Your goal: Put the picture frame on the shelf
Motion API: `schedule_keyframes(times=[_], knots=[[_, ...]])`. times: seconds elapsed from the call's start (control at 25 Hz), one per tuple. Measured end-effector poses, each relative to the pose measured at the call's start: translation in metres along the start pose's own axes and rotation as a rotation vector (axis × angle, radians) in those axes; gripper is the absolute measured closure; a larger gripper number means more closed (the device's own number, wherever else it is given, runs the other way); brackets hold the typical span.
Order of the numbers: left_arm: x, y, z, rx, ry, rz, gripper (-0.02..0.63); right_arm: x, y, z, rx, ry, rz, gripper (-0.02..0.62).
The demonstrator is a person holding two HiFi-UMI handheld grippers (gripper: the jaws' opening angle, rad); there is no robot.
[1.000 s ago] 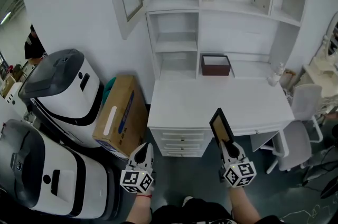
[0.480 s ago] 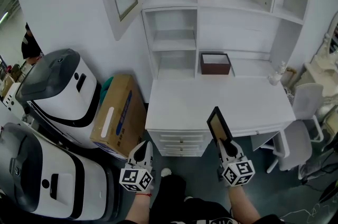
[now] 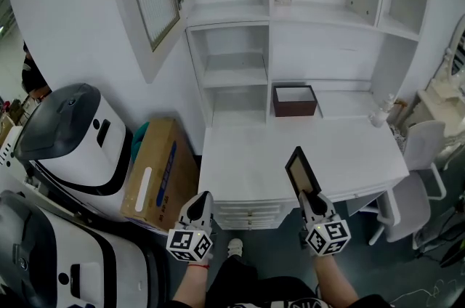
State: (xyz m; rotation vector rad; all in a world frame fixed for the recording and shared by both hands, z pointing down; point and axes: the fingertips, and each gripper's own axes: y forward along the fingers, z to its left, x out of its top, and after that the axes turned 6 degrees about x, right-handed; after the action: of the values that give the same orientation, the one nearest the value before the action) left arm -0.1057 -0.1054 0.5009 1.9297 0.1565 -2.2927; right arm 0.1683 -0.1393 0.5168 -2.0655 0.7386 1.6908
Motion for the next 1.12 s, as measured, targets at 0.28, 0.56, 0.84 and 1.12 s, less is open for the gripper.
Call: schedule_keyframes(times=[0.28, 0.56, 0.84, 1.12], knots=[[0.016, 0.053, 0.022, -0.020, 0.006, 0.001, 0.603, 0.016, 0.053, -0.013, -0.006, 0.000, -0.007, 0.551], [0.023, 0.098, 0.045, -0.044, 0.004, 0.017, 0.603, 0.021, 0.100, -0.019, -0.018, 0.008, 0.004, 0.551], [0.025, 0.140, 0.073, -0.072, 0.006, 0.039, 0.603, 0.023, 0.148, -0.022, -0.037, 0.020, 0.000, 0.551], [0.022, 0.180, 0.081, -0.136, 0.010, 0.062, 0.603, 0.024, 0.189, -0.023, -0.052, 0.025, -0.007, 0.551]])
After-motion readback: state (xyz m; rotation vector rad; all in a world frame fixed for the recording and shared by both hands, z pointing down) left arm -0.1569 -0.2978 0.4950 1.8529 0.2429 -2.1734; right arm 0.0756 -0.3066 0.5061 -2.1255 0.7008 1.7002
